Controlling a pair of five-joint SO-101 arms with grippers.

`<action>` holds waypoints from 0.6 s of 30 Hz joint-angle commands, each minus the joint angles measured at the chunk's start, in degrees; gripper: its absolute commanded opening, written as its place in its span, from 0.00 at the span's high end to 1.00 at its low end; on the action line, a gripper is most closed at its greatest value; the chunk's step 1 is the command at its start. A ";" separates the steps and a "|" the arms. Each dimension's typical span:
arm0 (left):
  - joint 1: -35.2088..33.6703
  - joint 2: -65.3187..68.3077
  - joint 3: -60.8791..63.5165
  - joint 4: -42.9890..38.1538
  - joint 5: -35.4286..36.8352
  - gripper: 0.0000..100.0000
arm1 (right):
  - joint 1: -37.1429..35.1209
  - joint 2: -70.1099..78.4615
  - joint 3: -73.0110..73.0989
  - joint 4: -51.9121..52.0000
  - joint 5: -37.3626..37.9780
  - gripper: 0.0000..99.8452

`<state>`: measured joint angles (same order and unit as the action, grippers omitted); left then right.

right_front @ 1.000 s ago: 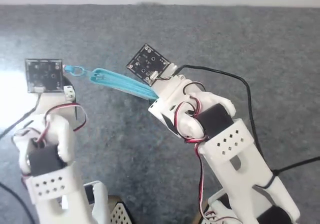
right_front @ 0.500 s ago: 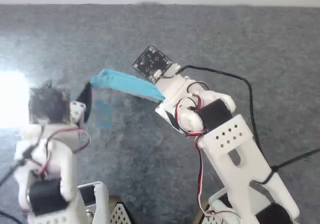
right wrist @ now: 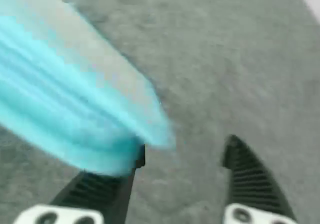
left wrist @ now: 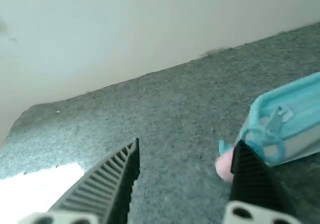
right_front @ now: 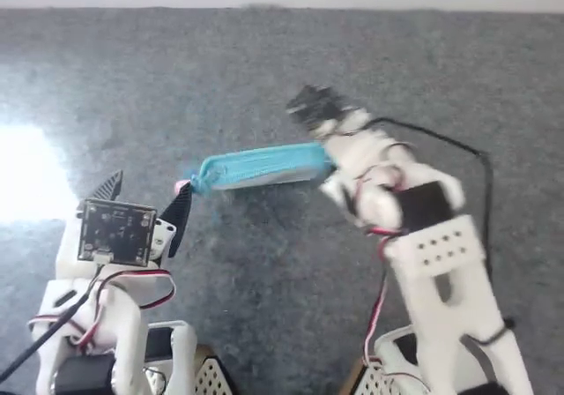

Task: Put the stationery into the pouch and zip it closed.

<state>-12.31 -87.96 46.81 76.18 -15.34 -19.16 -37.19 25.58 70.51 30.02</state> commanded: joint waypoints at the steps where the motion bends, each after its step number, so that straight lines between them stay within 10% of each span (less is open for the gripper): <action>1: 0.44 -0.26 -2.51 0.26 -0.18 0.71 | 7.78 -2.42 -0.53 -0.13 2.02 0.59; 18: 2.37 -0.53 8.84 -6.68 10.73 0.72 | 5.76 0.04 0.35 2.24 -13.27 0.62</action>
<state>-10.55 -87.96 55.87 70.81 -8.57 -10.64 -32.70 25.85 70.15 20.09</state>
